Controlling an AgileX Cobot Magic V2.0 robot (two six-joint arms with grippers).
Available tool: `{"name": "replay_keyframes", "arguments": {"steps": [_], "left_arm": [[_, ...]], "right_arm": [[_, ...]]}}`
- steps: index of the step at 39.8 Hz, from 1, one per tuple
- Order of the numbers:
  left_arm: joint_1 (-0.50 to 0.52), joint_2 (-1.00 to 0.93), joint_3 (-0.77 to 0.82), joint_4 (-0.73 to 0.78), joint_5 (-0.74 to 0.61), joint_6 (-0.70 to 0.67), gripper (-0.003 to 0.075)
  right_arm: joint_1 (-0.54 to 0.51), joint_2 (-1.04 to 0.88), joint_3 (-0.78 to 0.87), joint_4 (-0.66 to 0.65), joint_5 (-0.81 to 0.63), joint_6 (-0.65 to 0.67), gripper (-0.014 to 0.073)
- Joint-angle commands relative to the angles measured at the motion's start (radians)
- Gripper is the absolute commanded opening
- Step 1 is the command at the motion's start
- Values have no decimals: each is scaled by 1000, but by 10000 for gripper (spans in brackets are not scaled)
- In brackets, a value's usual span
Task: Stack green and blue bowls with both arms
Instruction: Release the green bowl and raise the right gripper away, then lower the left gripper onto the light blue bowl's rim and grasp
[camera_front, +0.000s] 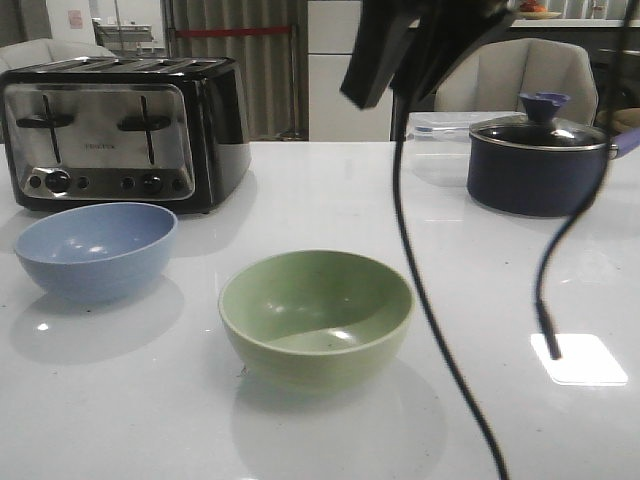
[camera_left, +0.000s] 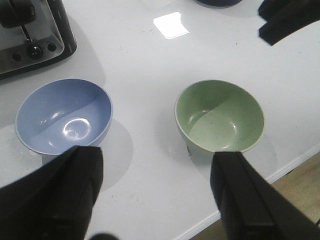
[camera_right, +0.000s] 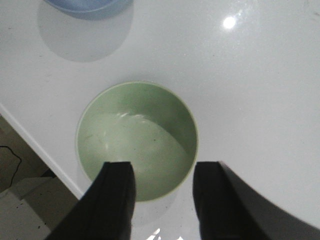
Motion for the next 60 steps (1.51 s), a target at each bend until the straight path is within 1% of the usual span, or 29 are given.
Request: {"name": "replay_keyframes", "arguments": {"steps": [1,10,16,22,29,35,38,44,47,52,56,60], "left_arm": [[-8,2,-27,-14,-75,1,508],[-8,2,-27,-14,-75,1,508],[-8,2,-27,-14,-75,1,508],[-8,2,-27,-14,-75,1,508],[-8,2,-27,-14,-79,1,508],[-8,8,-27,-7,-85,1,508],[-8,29,-47,7,-38,1,508],[-8,121,-157,74,156,1,508],[-8,196,-220,111,212,-1,508],[43,315,-279,124,223,-1,508],[123,419,-330,115,224,-3,508],[224,533,-382,106,229,-3,508]], "right_arm": [[0,-164,44,-30,-42,-9,407],[0,-437,256,-43,-69,14,407],[0,-584,387,-96,-72,123,407],[0,-702,509,-103,-71,136,407],[0,-825,599,-90,-72,136,407],[0,-875,621,-90,-71,136,407],[0,-877,621,-90,-75,136,407],[0,-876,621,-86,-79,136,407],[0,-876,621,-86,-78,136,407],[0,-876,621,-86,-77,136,407],[0,-876,621,-86,-77,136,407],[0,-876,621,-86,-77,136,407]]}}
